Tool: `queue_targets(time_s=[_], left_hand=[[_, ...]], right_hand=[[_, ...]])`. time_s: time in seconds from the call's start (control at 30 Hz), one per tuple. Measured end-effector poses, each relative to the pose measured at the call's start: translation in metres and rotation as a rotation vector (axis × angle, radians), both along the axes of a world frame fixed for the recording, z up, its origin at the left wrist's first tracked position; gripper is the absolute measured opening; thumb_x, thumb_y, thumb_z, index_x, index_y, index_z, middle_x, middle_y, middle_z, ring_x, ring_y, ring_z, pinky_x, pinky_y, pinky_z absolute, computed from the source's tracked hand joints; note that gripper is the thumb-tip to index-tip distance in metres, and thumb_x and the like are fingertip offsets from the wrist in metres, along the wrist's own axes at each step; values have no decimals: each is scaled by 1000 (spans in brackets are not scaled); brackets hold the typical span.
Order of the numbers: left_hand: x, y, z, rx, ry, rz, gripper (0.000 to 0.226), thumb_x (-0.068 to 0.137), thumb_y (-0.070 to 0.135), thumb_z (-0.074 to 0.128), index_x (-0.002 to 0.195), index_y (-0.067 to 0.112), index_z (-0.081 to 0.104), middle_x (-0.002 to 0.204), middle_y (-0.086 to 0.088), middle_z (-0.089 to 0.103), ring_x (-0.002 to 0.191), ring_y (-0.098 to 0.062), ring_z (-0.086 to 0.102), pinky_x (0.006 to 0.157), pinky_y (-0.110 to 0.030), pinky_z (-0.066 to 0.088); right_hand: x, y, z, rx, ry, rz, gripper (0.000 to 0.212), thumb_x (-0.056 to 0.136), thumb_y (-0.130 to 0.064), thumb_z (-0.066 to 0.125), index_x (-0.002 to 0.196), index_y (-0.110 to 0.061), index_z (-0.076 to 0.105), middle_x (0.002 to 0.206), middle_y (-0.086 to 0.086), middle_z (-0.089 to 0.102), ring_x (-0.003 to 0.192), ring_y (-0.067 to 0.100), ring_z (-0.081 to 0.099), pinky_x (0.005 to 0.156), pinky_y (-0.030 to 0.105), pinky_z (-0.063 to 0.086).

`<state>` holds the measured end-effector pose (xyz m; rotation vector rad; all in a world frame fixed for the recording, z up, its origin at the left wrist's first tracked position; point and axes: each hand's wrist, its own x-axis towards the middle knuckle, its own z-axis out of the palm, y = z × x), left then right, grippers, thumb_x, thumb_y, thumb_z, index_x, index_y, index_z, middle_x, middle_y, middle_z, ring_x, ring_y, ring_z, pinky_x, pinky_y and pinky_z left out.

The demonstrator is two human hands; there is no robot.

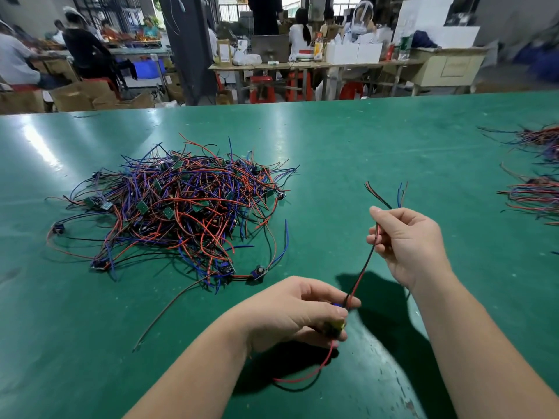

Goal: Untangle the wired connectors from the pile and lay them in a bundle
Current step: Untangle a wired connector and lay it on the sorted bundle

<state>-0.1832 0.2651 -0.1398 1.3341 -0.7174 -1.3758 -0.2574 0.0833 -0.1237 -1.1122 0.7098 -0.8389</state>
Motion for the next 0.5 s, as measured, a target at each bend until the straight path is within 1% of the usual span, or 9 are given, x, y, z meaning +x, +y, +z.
queue_targets(time_s=[0.1,0.17,0.2,0.23,0.3,0.33,0.4,0.43,0.5], left_hand=[[4,2,2,-71,75,-26,17,88,7,63,96,18,73,83,-5,67,76,-19,68,72,-30,57],[6,2,6,-162,136,53,15,82,13,67,91,21,75,88,-5,72,74,-18,70,71,-32,58],[8,2,8,-213,182,118,13,79,15,70,87,23,76,89,-5,73,71,-16,70,68,-31,58],[10,1,10,-266,239,194,12,77,14,72,83,24,76,89,-6,74,68,-14,70,64,-29,58],[14,-1,13,-351,350,358,13,69,12,70,76,21,76,85,-7,75,63,-11,70,56,-25,57],[15,-2,14,-382,384,437,13,65,13,71,76,19,75,83,-8,74,60,-10,69,54,-23,56],[17,-4,14,-417,385,580,23,60,13,72,82,14,68,77,-7,73,58,-10,69,52,-20,55],[16,-6,12,-424,367,638,27,60,13,72,86,13,64,76,-5,73,59,-10,69,52,-18,55],[13,-10,8,-423,323,725,32,58,14,72,88,11,61,77,-4,73,63,-11,70,53,-18,54]], right_hand=[[2,3,0,53,-61,19,22,92,-18,60,73,-8,55,45,1,57,40,11,58,36,15,41],[2,2,0,130,-58,78,27,99,-25,48,82,-7,58,47,2,59,43,12,60,40,15,46],[2,3,-1,161,-26,135,27,100,-24,44,86,-6,58,49,3,61,44,12,62,41,16,47],[1,6,-1,174,17,214,23,100,-19,45,89,-4,59,52,4,62,46,12,63,43,16,48],[0,13,-2,141,89,411,7,90,-5,56,95,-2,61,61,8,65,49,14,64,46,18,51],[0,17,-4,99,104,502,15,81,-1,63,96,-2,64,67,10,66,52,15,64,49,18,51],[2,27,-5,42,56,647,27,63,-5,73,89,-9,73,74,8,67,56,13,63,54,17,51],[4,31,-5,51,-2,677,27,58,-9,76,84,-12,75,74,5,68,56,11,62,56,16,50],[9,37,-5,96,-130,657,24,53,-15,77,77,-15,77,71,1,69,55,8,61,57,15,50]])
